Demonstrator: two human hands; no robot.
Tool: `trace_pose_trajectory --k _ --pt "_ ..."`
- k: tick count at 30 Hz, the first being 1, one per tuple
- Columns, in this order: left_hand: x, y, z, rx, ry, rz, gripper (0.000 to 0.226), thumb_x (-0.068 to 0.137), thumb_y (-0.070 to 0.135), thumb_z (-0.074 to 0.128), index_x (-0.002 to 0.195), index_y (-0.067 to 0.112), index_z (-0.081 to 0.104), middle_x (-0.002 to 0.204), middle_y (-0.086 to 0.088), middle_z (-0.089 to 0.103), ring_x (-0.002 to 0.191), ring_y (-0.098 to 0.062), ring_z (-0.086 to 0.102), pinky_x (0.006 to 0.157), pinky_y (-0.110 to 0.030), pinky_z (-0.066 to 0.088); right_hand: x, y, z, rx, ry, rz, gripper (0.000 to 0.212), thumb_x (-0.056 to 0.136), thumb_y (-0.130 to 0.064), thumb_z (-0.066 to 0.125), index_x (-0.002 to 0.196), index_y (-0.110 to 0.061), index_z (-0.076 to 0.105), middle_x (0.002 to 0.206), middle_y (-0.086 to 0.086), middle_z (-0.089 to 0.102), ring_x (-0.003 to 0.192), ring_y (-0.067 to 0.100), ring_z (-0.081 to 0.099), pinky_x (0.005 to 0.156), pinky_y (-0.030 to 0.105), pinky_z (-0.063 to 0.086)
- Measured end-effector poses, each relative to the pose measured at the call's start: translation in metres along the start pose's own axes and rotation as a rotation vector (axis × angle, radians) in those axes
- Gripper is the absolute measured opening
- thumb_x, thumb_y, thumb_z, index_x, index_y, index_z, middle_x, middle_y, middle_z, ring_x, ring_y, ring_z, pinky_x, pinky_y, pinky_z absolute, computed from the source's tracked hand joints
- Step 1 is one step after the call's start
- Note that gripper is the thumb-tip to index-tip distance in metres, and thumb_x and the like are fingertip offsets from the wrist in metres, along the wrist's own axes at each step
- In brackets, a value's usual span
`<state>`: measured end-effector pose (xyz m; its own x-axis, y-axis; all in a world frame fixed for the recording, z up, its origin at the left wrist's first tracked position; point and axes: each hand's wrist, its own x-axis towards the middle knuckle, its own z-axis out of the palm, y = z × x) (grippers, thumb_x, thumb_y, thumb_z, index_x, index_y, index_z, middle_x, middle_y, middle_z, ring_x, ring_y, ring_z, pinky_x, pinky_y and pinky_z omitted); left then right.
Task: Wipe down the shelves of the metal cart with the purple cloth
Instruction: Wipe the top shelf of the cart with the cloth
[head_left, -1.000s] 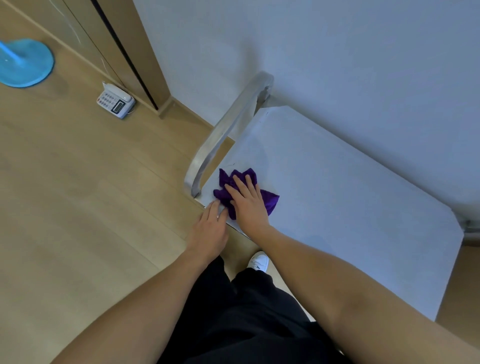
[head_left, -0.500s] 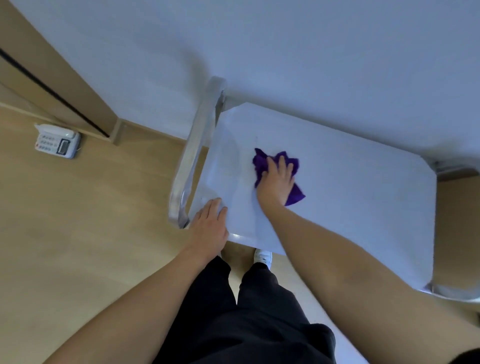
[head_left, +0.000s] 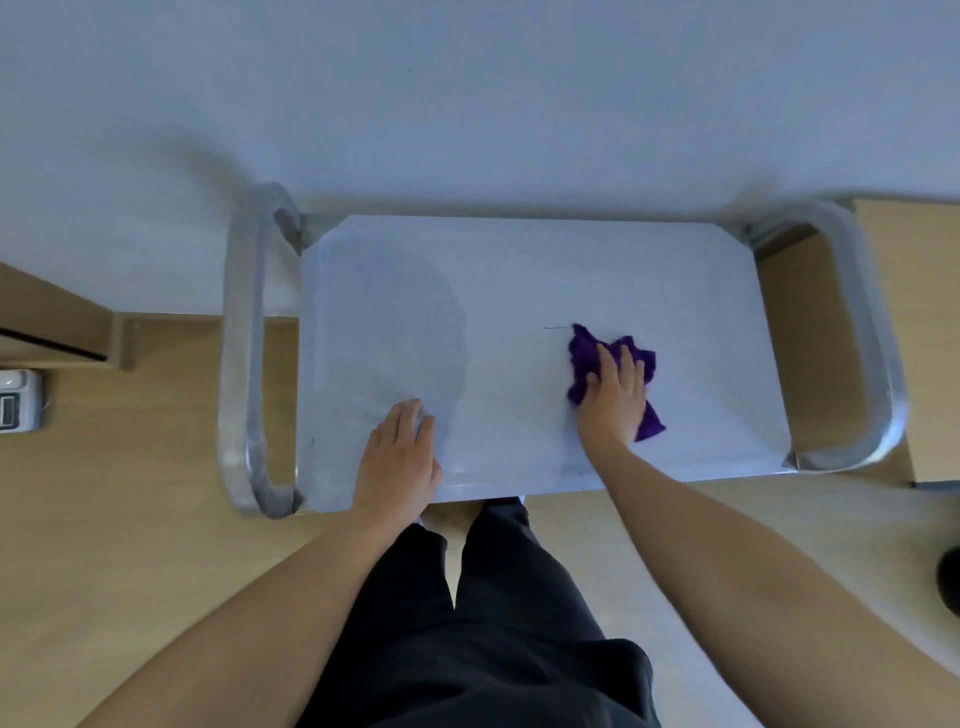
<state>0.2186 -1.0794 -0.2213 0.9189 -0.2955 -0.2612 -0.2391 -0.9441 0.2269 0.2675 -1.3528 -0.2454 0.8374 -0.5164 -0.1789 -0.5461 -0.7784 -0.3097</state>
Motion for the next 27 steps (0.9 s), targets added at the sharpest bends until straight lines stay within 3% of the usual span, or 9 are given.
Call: trace_pose_trajectory --k 2,4,6,8,12,17,19,23,27 --pt "0.008 0.014 0.002 0.009 0.003 0.018 0.043 0.067 0.007 0.066 0.109 0.001 0.061 0.127 -0.018 0.054 0.119 -0.036 0.051 0.081 -0.041 0.051 -0.015 -0.021 0.013 0.003 0.029 -0.009 0.044 0.097 -0.019 0.047 0.141 -0.023 0.047 0.156 0.004 0.032 0.146 0.031 0.022 0.113 0.05 0.027" --pt "0.015 0.03 0.002 0.017 -0.007 0.054 0.045 0.064 0.006 0.067 0.108 0.002 0.062 0.126 -0.018 0.055 0.116 -0.037 0.053 0.079 -0.04 0.052 -0.033 -0.038 0.028 -0.018 -0.013 -0.265 0.044 0.091 -0.017 0.055 0.134 -0.024 0.054 0.151 0.005 0.041 0.142 0.033 0.032 0.111 0.051 0.033" --pt "0.022 0.046 0.004 0.028 -0.026 0.085 0.046 0.065 0.007 0.068 0.11 0.002 0.062 0.127 -0.018 0.056 0.116 -0.037 0.054 0.08 -0.041 0.053 -0.043 -0.032 0.03 -0.062 -0.12 -0.596 0.046 0.092 -0.016 0.057 0.137 -0.026 0.051 0.151 0.004 0.041 0.144 0.031 0.03 0.117 0.048 0.025" --pt "0.03 0.063 0.005 0.031 -0.044 0.095 0.047 0.066 0.009 0.068 0.112 0.002 0.062 0.128 -0.018 0.055 0.117 -0.037 0.054 0.082 -0.042 0.052 -0.019 -0.004 0.013 -0.065 -0.184 -0.741 0.047 0.096 -0.019 0.052 0.141 -0.028 0.047 0.153 0.002 0.039 0.145 0.028 0.027 0.119 0.044 0.019" --pt "0.049 0.102 0.008 0.022 -0.047 0.132 0.046 0.068 0.008 0.067 0.112 0.002 0.061 0.129 -0.018 0.053 0.119 -0.037 0.052 0.084 -0.042 0.052 0.053 0.088 -0.03 -0.065 -0.068 -0.411 0.043 0.094 -0.019 0.047 0.137 -0.018 0.053 0.149 0.012 0.043 0.138 0.039 0.036 0.113 0.05 0.032" --pt "0.067 0.146 0.009 0.014 -0.046 0.182 0.047 0.067 0.008 0.069 0.113 0.002 0.062 0.13 -0.019 0.054 0.119 -0.037 0.053 0.085 -0.042 0.052 0.058 0.133 -0.057 0.002 0.083 0.094 0.044 0.097 -0.015 0.047 0.141 -0.014 0.047 0.154 0.012 0.036 0.144 0.037 0.026 0.114 0.05 0.028" --pt "0.074 0.157 0.01 0.02 -0.053 0.176 0.049 0.063 0.008 0.071 0.111 0.003 0.063 0.128 -0.019 0.055 0.118 -0.037 0.055 0.084 -0.042 0.052 0.039 0.103 -0.04 0.018 0.11 0.014 0.044 0.09 -0.012 0.056 0.135 -0.015 0.054 0.148 0.012 0.044 0.137 0.039 0.036 0.107 0.051 0.038" --pt "0.083 0.162 0.011 0.033 -0.069 0.136 0.05 0.066 0.011 0.071 0.115 0.005 0.062 0.131 -0.017 0.054 0.12 -0.035 0.053 0.086 -0.041 0.051 0.02 0.072 -0.019 -0.014 -0.095 -0.597 0.045 0.091 -0.015 0.06 0.134 -0.023 0.054 0.147 0.005 0.046 0.14 0.032 0.035 0.115 0.046 0.031" --pt "0.087 0.155 0.01 0.03 -0.062 0.086 0.048 0.069 0.011 0.069 0.115 0.003 0.061 0.131 -0.018 0.053 0.121 -0.036 0.052 0.086 -0.043 0.051 0.097 0.103 -0.037 -0.021 -0.07 -0.607 0.043 0.09 -0.013 0.062 0.132 -0.017 0.058 0.144 0.014 0.049 0.136 0.04 0.04 0.113 0.047 0.032"
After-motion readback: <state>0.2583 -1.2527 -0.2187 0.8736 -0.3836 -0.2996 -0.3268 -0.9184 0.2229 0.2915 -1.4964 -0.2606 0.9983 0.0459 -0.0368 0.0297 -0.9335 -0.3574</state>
